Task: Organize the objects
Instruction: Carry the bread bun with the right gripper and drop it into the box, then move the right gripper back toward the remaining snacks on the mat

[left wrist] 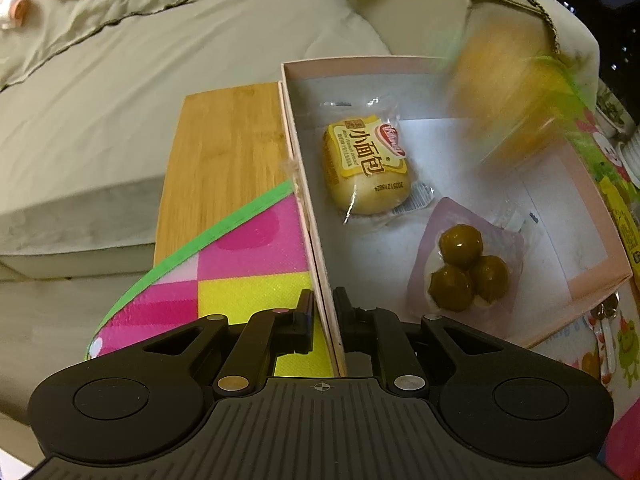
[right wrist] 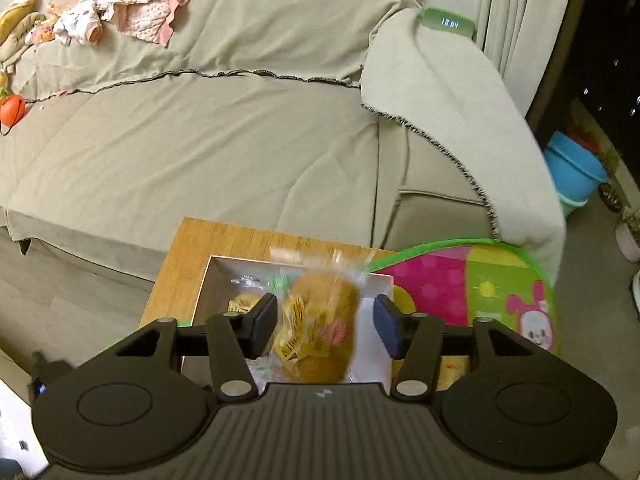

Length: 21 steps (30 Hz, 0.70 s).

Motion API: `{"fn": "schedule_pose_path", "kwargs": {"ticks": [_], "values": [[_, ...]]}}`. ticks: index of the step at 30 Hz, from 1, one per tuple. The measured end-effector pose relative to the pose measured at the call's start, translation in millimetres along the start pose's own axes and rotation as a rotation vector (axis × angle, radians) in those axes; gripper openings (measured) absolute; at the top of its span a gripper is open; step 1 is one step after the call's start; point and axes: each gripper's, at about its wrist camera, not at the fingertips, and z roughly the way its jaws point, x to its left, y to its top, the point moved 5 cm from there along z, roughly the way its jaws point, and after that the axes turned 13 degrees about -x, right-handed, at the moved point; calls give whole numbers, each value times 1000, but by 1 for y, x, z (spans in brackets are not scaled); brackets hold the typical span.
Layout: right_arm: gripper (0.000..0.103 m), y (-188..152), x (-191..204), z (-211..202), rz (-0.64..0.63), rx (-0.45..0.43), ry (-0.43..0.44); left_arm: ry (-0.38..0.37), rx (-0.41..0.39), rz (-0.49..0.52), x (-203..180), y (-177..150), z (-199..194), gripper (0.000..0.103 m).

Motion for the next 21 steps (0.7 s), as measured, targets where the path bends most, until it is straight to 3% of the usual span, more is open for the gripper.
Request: {"fn": "schedule_pose_path", "kwargs": {"ticks": [4, 10, 17, 21], "values": [[54, -13, -14, 9, 7, 15, 34, 12, -9, 13, -2, -2, -1, 12], [54, -55, -69, 10, 16, 67, 49, 37, -24, 6, 0, -6, -4, 12], [57, -136, -133, 5, -64, 127, 14, 90, -42, -41, -4, -5, -2, 12], [57, -185, -142, 6, -34, 210, 67, 128, -31, -32, -10, -3, -1, 12]]}}
